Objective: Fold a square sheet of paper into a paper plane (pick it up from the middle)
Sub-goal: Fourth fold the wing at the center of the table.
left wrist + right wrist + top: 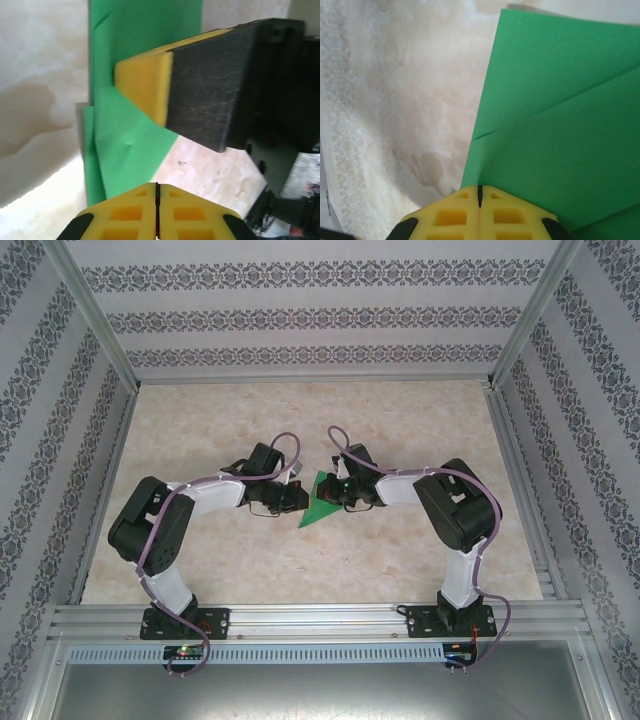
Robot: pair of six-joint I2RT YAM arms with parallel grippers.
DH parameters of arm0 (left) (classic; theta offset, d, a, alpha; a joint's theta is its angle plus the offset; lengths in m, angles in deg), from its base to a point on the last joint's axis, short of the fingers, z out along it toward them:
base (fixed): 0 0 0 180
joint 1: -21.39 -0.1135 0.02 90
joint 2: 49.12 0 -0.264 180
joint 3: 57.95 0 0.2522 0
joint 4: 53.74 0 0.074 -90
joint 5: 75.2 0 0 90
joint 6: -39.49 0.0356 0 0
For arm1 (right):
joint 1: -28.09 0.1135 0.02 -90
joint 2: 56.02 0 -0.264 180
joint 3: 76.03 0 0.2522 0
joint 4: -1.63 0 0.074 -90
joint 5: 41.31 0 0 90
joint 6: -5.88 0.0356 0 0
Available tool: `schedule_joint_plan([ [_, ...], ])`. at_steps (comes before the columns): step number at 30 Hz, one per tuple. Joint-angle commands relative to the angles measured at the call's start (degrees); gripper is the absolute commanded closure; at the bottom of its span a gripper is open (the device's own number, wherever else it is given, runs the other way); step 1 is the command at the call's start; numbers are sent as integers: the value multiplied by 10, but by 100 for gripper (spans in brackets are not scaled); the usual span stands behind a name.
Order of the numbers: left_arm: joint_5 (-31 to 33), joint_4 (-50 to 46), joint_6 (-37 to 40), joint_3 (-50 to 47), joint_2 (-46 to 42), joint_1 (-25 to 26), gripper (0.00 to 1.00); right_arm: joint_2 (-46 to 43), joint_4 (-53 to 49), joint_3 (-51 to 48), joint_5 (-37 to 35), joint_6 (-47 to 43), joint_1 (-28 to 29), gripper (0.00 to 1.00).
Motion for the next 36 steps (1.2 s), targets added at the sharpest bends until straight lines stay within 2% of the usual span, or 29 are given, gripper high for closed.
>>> schedule_joint_plan([
  [1, -20, 1, -39, -9, 2, 16, 89, 37, -89, -12, -48, -17, -2, 97],
  [9, -15, -8, -46, 10, 51, 31, 90, 44, -95, -10, -49, -14, -1, 97],
  [13, 9, -30, -35, 11, 57, 31, 91, 48, -97, -9, -50, -12, -1, 97],
  [18, 27, -52, -22, 0, 54, 30, 91, 49, -102, -8, -51, -12, -1, 97],
  [36, 30, -70, -12, -85, 17, 24, 96, 53, -123, -6, -58, -18, -1, 98],
])
